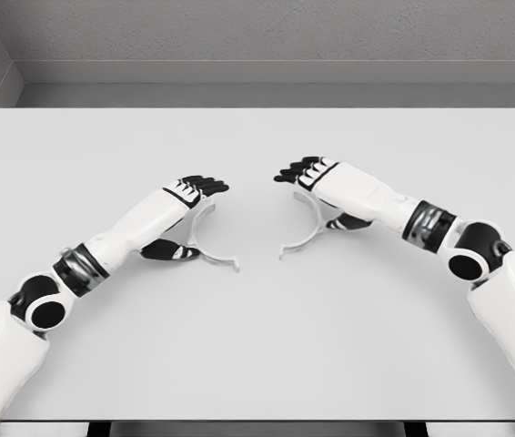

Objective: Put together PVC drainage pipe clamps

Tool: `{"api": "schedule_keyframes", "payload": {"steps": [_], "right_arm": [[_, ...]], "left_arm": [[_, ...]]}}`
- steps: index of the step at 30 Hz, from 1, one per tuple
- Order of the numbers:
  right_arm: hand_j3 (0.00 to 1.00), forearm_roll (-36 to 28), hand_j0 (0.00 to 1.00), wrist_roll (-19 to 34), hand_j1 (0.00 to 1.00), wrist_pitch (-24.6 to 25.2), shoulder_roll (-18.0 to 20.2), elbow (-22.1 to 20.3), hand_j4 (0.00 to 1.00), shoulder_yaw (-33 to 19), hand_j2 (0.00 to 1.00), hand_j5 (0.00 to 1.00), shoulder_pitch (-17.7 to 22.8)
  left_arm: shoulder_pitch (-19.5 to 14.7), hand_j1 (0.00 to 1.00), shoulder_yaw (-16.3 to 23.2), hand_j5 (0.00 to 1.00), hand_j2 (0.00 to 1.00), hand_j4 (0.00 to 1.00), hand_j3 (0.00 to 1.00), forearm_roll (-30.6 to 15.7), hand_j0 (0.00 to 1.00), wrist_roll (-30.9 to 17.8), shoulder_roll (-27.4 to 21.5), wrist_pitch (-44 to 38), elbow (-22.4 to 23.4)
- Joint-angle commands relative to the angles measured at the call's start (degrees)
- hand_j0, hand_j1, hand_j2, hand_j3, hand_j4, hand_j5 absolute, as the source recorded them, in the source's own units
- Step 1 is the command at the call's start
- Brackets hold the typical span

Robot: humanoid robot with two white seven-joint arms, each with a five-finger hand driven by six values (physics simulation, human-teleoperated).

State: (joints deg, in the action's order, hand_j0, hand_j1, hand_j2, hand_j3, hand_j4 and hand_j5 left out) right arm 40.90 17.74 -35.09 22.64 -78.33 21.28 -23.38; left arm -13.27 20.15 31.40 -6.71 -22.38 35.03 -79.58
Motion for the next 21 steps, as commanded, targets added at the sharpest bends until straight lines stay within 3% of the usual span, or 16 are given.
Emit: {"api": "schedule_keyframes", "payload": {"steps": [1,5,12,21], "right_arm": [[1.0,-0.29,1.0,0.01,1.0,0.09,-0.05,0.02,1.0,0.17,1.0,1.0,0.0],[1.0,-0.2,1.0,0.01,1.0,0.09,-0.05,0.99,1.0,-0.36,1.0,1.0,-1.32],[1.0,-0.12,1.0,-0.08,1.0,0.09,-2.16,7.93,1.0,0.08,1.0,1.0,-5.1],[1.0,0.85,1.0,-0.17,1.0,0.09,-4.0,11.18,1.0,0.17,1.0,1.0,-6.33]], "left_arm": [[0.0,1.0,-0.02,1.0,1.0,1.0,1.0,-0.29,1.0,0.03,0.41,-0.03,-0.13],[0.0,1.0,-0.02,1.0,1.0,1.0,1.0,-0.29,1.0,0.03,1.28,-0.03,-0.05],[0.0,1.0,-0.02,1.0,1.0,1.0,1.0,-0.38,1.0,0.03,2.16,-0.03,-0.31],[-0.09,1.0,0.68,1.0,1.0,1.0,1.0,-0.12,1.0,0.03,2.87,-0.03,-1.28]]}}
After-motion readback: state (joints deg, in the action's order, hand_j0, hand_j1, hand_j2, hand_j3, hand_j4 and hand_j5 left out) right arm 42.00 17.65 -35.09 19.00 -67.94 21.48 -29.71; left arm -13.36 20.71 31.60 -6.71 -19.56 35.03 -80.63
